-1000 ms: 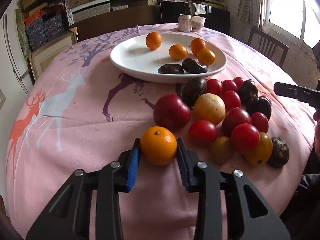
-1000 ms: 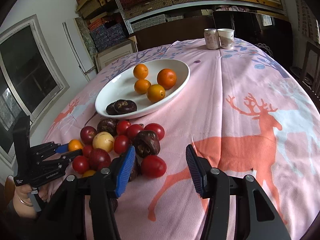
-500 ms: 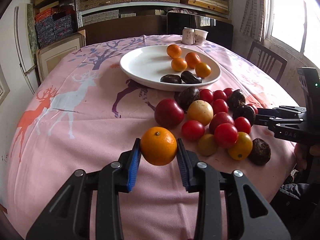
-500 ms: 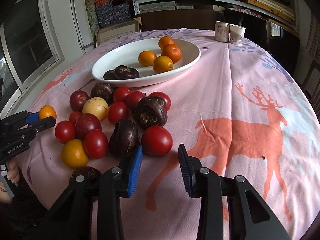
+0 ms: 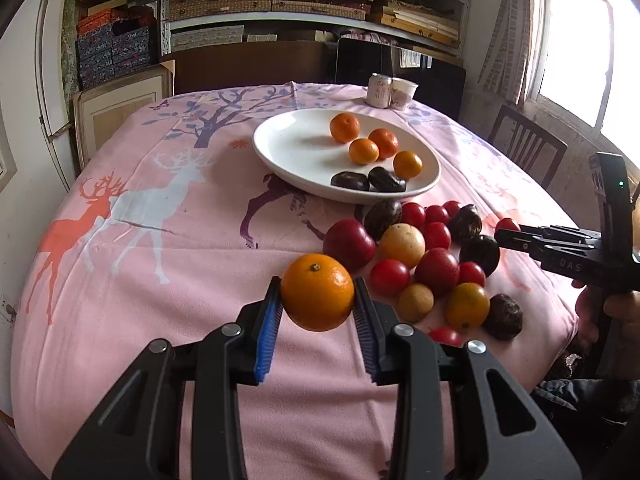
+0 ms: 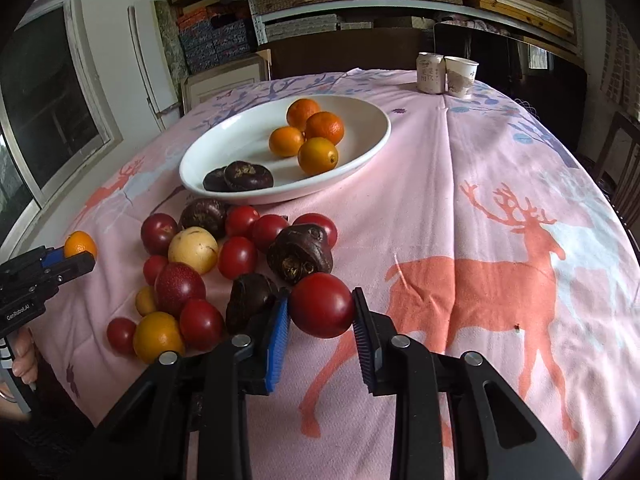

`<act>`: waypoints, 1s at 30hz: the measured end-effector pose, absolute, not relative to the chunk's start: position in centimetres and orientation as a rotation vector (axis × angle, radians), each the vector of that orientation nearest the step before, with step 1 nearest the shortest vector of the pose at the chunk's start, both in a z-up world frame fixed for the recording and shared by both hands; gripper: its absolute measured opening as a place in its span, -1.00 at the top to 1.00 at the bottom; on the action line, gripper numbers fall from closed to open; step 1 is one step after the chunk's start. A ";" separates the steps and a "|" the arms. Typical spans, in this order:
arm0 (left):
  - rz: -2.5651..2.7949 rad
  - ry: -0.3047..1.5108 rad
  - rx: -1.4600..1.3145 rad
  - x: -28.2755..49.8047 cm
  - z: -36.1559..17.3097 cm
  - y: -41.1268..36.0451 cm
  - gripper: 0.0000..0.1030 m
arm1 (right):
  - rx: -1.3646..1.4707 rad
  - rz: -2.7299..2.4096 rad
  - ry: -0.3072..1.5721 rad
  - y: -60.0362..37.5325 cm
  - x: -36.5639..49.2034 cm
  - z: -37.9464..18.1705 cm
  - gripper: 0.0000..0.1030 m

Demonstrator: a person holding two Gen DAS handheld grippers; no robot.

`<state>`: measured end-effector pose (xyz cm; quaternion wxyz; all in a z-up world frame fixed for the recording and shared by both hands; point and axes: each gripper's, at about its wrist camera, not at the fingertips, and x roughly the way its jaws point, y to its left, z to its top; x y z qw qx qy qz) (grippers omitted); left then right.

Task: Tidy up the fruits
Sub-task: 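Place the orange and the red tomato on the white plate, opening both grippers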

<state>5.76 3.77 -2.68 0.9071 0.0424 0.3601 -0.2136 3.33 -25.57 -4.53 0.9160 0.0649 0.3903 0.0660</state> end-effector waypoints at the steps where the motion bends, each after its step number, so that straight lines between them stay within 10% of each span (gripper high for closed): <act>1: -0.450 0.736 0.086 5.9 -2.3 3.6 0.35 | 0.150 0.146 0.791 -25.9 3.4 -3.9 0.41; 19: -0.415 0.784 0.155 19.8 -1.5 -3.9 0.33 | 0.141 0.256 0.774 -21.7 18.2 0.3 0.38; 22: -0.327 0.770 0.170 20.9 -1.8 -3.8 0.03 | 0.144 0.238 0.760 -21.7 18.6 0.1 0.01; 30: -0.378 0.714 0.154 14.6 -1.0 -1.1 -0.37 | 0.136 0.241 0.759 -23.4 11.1 -0.3 0.00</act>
